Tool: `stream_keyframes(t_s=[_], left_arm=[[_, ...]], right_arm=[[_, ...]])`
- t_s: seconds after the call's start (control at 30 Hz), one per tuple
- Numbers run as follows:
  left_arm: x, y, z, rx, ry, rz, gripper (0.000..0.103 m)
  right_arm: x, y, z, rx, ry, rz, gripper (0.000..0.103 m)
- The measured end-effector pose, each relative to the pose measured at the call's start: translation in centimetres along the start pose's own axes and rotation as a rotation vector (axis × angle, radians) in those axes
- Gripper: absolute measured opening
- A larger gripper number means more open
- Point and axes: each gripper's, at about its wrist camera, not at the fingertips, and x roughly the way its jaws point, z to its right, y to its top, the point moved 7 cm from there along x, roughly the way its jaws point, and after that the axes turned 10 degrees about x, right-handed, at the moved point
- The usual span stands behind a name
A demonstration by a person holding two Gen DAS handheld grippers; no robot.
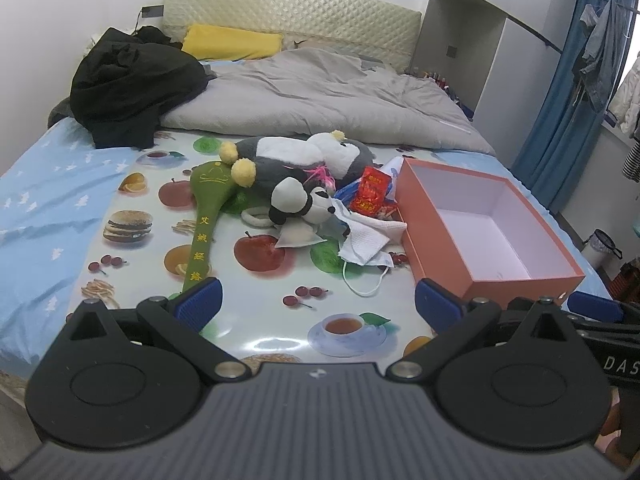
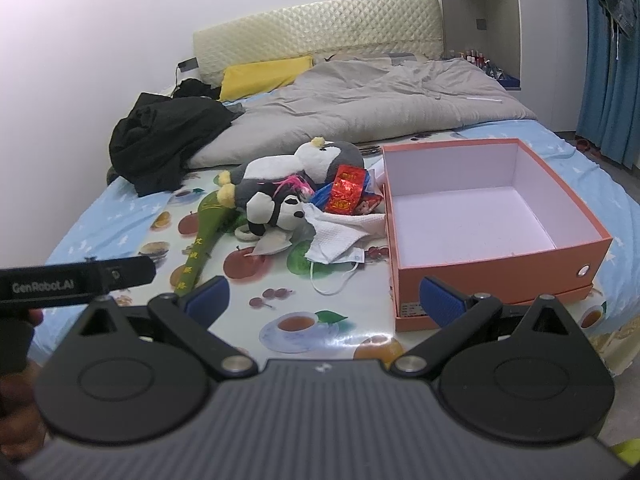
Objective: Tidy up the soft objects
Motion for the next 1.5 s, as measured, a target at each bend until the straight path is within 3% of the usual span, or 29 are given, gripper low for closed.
stream_keyframes(t_s=[1.1, 1.5], left_arm=[[0.1, -0.1, 0.0, -0.002, 0.013, 0.008, 0.103], [1.6, -0.2, -0.2, 0.0, 0.008, -0.038, 0.103]], right_arm=[[0.6, -0.8, -0.3, 0.021, 0.004, -0.035, 0.103], [1.4, -1.1, -0.3, 0.035, -0.006, -0.049, 0.103]])
